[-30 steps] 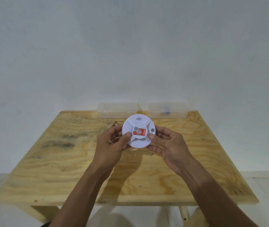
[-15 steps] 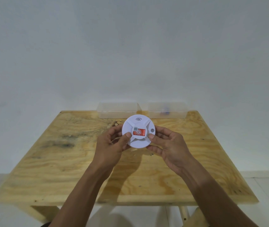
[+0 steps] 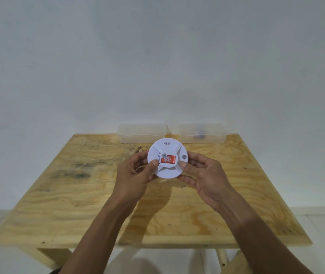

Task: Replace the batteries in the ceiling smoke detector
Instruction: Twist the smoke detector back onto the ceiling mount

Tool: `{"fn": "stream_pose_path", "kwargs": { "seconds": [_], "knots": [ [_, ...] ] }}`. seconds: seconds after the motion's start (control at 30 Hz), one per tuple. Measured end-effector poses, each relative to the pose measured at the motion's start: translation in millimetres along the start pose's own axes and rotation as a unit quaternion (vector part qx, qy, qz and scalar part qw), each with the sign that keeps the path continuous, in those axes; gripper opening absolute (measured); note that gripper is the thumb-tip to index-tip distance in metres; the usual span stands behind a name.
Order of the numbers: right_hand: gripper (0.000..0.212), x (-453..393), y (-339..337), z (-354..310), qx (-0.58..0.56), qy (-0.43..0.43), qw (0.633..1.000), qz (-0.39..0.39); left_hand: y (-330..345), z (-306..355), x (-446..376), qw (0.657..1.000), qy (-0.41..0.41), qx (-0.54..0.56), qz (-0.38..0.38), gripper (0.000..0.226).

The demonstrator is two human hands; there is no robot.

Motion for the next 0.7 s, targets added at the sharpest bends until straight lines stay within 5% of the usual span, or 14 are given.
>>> {"fn": "stream_pose_path", "kwargs": {
  "seconds": [0.7],
  "knots": [
    [0.031,11,2,-11,0.005,-0.017,1.000,-0.007,2,12,9,1.000,0.010,-0.001,-0.005,0.022]
  ]
}}
Point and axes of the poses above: each hand's wrist, its own x-axis away from the middle knuckle, its own y-axis out of the palm, z = x × y, the point moved 4 cm from there along -x, towards the middle knuckle, and after that the axes turned 5 degrees about z, right-handed, at the moved point
